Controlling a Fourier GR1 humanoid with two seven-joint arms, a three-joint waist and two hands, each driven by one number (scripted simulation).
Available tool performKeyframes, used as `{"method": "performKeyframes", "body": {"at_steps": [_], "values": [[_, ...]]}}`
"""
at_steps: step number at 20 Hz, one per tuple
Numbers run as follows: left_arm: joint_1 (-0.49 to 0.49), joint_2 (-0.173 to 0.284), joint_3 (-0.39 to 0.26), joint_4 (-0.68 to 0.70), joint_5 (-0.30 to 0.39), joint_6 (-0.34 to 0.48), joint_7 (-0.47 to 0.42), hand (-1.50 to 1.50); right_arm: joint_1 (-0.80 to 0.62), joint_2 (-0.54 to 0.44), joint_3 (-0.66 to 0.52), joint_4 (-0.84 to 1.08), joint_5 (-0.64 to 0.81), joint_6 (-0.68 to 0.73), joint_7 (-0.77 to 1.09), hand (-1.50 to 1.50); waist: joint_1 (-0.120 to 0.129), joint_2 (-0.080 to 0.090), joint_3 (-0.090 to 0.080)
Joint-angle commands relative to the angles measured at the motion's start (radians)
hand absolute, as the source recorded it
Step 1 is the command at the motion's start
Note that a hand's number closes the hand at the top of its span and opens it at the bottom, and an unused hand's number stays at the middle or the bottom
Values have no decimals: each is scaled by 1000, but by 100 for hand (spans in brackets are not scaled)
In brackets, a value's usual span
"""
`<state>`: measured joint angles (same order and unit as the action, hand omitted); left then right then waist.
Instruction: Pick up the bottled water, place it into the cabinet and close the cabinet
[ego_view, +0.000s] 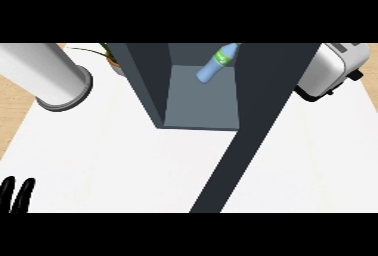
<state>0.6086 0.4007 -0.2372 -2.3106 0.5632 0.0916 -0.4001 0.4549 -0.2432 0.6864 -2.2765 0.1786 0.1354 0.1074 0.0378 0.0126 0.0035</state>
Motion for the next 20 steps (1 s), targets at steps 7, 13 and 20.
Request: {"method": "performKeyframes", "body": {"at_steps": [7,13,20], "values": [[177,54,183,1,144,-196,-87,-150,-252,238,167,101,-87,-111,175,150,17,-14,-6],[234,83,288,-13,232,-297,-94,-150,-530,241,107,162,-186,-265,304,150,11,-10,-5],[323,88,443,41,350,-439,-104,-150,-808,242,-95,289,-407,-335,355,150,-6,-12,-4]]}}
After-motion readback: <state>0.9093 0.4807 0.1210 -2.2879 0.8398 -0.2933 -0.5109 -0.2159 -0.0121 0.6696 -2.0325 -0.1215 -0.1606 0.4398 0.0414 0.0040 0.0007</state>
